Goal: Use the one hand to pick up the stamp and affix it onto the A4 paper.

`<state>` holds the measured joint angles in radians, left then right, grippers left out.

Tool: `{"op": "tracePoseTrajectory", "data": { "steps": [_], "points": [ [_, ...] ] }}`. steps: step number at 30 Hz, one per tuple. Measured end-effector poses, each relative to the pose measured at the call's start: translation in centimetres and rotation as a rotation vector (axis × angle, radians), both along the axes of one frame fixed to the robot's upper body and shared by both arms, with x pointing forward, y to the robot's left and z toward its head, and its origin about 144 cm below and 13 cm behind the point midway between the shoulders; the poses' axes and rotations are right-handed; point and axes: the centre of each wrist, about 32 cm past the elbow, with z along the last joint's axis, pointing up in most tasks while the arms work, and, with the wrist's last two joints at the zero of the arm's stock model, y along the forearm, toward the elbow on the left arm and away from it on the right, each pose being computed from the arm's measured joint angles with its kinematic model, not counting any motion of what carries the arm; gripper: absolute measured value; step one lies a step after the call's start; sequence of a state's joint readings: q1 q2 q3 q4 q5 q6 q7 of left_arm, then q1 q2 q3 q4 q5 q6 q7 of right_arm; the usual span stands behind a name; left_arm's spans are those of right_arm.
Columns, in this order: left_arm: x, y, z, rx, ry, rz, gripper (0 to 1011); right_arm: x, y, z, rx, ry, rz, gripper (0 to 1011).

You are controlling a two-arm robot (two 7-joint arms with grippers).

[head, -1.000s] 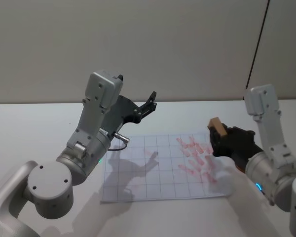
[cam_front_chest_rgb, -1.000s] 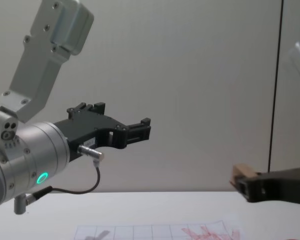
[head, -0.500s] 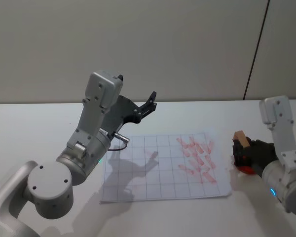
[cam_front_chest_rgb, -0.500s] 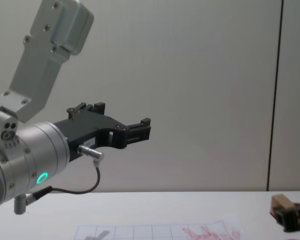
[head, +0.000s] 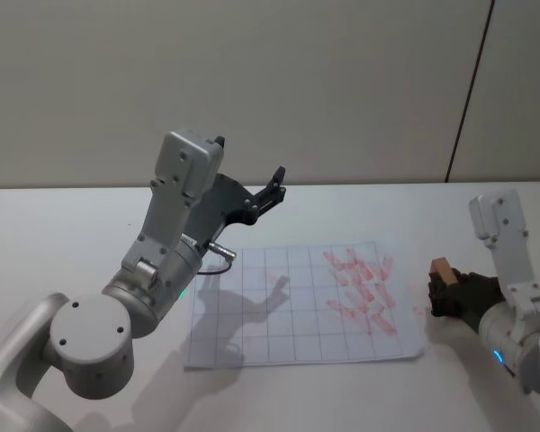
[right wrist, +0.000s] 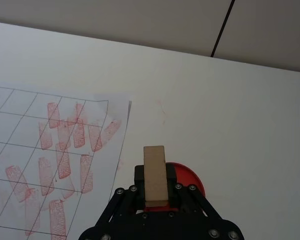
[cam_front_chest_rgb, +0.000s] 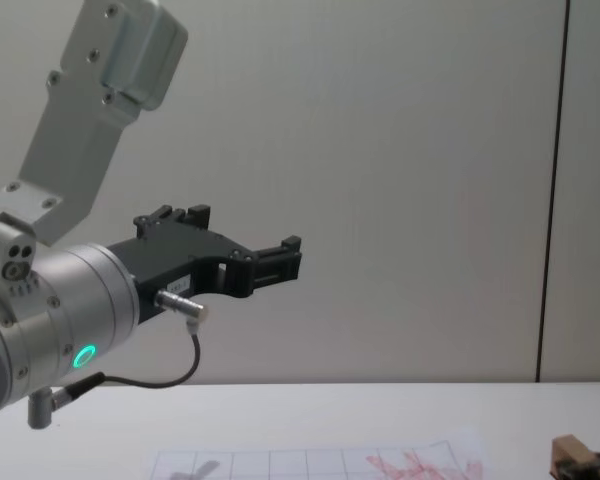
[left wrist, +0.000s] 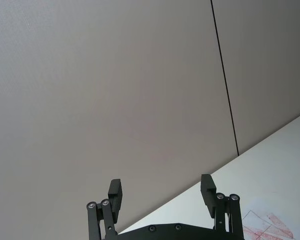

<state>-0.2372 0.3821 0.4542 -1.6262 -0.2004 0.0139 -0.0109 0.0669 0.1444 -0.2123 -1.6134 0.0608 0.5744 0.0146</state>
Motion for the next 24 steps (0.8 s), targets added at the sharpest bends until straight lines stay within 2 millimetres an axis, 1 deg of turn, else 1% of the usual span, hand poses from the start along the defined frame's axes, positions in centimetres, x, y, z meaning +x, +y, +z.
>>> {"op": "tracePoseTrajectory", "data": {
  "steps": [7, 16, 18, 19, 20, 21, 22, 23, 24],
  "points": [
    [0.0, 0.0, 0.0, 0.0, 0.0, 0.0, 1001, 0.34, -0.18, -0.34, -0.01, 0.016, -0.005, 217],
    [0.0, 0.0, 0.0, 0.0, 0.0, 0.0, 1001, 0.2, -0.39, -0.32, -0.018, 0.03, -0.011, 221],
    [0.0, 0.0, 0.0, 0.0, 0.0, 0.0, 1001, 0.15, -0.45, -0.31, -0.019, 0.034, -0.013, 252],
    [0.0, 0.0, 0.0, 0.0, 0.0, 0.0, 1002, 0.13, -0.47, -0.32, -0.02, 0.035, -0.013, 295],
    [0.0, 0.0, 0.0, 0.0, 0.0, 0.0, 1002, 0.12, -0.49, -0.33, -0.02, 0.036, -0.014, 304],
    [0.0, 0.0, 0.0, 0.0, 0.0, 0.0, 1001, 0.09, -0.51, -0.34, -0.02, 0.039, -0.015, 351],
    [0.0, 0.0, 0.0, 0.0, 0.0, 0.0, 1001, 0.07, -0.53, -0.35, -0.021, 0.04, -0.016, 373],
    [0.0, 0.0, 0.0, 0.0, 0.0, 0.0, 1001, 0.06, -0.54, -0.36, -0.021, 0.04, -0.017, 437],
    [0.0, 0.0, 0.0, 0.0, 0.0, 0.0, 1001, 0.04, -0.58, -0.34, -0.022, 0.04, -0.019, 449]
  ]
}}
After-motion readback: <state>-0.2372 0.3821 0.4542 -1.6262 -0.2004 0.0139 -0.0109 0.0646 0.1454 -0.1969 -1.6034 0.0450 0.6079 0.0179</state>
